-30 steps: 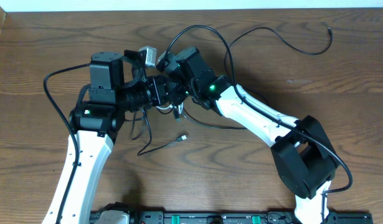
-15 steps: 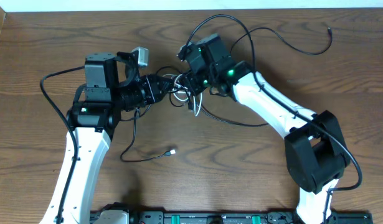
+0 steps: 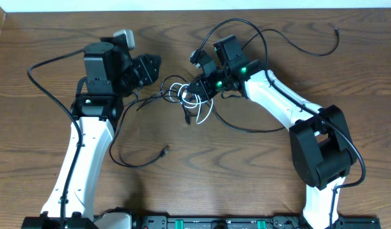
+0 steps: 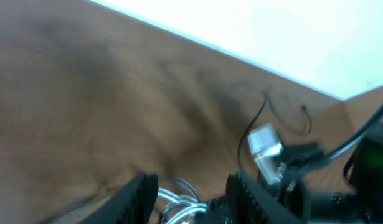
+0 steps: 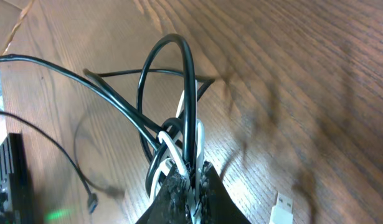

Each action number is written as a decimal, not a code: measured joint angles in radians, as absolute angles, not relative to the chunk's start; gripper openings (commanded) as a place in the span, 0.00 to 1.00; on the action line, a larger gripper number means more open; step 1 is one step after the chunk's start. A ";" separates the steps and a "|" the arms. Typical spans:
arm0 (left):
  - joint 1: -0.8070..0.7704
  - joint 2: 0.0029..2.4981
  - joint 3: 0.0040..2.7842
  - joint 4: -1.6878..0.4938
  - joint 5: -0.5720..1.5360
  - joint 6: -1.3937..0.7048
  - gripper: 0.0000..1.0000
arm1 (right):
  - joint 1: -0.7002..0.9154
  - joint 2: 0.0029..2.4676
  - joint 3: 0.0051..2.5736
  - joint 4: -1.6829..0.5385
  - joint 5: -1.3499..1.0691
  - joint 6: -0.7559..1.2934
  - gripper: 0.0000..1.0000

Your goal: Untangle cables

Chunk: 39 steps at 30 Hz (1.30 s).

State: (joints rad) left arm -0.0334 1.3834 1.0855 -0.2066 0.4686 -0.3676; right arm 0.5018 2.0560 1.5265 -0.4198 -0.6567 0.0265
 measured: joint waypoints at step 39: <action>0.283 1.517 1.088 -0.698 0.873 -0.543 0.45 | 0.483 2.056 1.525 -0.560 -1.184 -0.650 0.01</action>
State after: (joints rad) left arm 0.2832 1.5169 1.0878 -0.6983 0.8730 -0.5430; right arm 0.4828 2.0563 1.5246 -0.5602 -1.1835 -0.6502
